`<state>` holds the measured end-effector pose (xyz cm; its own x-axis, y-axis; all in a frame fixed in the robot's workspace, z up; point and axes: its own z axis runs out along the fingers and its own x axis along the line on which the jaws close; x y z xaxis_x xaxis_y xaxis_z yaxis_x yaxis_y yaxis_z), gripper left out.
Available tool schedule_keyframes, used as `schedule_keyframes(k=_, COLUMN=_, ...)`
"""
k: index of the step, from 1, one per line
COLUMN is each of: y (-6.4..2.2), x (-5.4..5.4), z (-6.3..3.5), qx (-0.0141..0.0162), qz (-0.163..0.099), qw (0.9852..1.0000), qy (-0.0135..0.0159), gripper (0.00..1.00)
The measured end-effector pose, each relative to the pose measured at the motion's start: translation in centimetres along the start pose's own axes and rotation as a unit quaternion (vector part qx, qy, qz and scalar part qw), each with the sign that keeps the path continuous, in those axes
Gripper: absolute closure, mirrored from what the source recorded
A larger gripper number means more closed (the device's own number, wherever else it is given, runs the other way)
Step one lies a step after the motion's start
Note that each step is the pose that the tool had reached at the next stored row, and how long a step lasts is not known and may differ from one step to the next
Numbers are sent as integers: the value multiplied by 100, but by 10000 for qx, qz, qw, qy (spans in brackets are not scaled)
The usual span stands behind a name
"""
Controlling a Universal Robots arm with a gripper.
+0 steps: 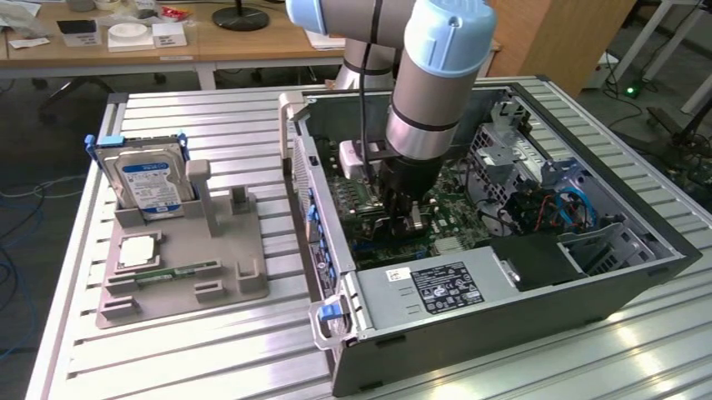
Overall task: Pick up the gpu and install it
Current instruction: 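Insert the gpu into the slot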
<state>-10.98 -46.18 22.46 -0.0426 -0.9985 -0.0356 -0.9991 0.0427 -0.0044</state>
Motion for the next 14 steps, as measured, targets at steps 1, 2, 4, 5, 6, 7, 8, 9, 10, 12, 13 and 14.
schedule_keyframes(k=1, y=0, x=0, z=0, qx=0, qz=0, qw=10000, qy=0, gripper=73)
schedule_keyframes(k=2, y=0, x=0, z=2, qx=1, qz=0, qw=10000, qy=-2, gripper=73)
schedule_keyframes(k=4, y=0, x=-1, z=3, qx=2, qz=1, qw=10000, qy=-5, gripper=73)
schedule_keyframes(k=5, y=0, x=-1, z=3, qx=2, qz=1, qw=10000, qy=-5, gripper=73)
schedule_keyframes(k=6, y=0, x=-1, z=3, qx=2, qz=1, qw=10000, qy=-6, gripper=73)
schedule_keyframes(k=7, y=0, x=-1, z=3, qx=2, qz=1, qw=10000, qy=-6, gripper=73)
schedule_keyframes(k=8, y=0, x=-1, z=3, qx=2, qz=1, qw=10000, qy=-7, gripper=73)
schedule_keyframes(k=9, y=0, x=-2, z=5, qx=2, qz=1, qw=10000, qy=-12, gripper=73)
schedule_keyframes(k=10, y=3, x=-5, z=19, qx=4, qz=4, qw=10000, qy=-30, gripper=72)
schedule_keyframes(k=12, y=3, x=-3, z=6, qx=-2, qz=3, qw=10000, qy=-13, gripper=65)
schedule_keyframes(k=13, y=1, x=-2, z=4, qx=-2, qz=1, qw=10000, qy=-12, gripper=65)
schedule_keyframes(k=14, y=2, x=-1, z=-5, qx=-4, qz=1, qw=10000, qy=-9, gripper=65)
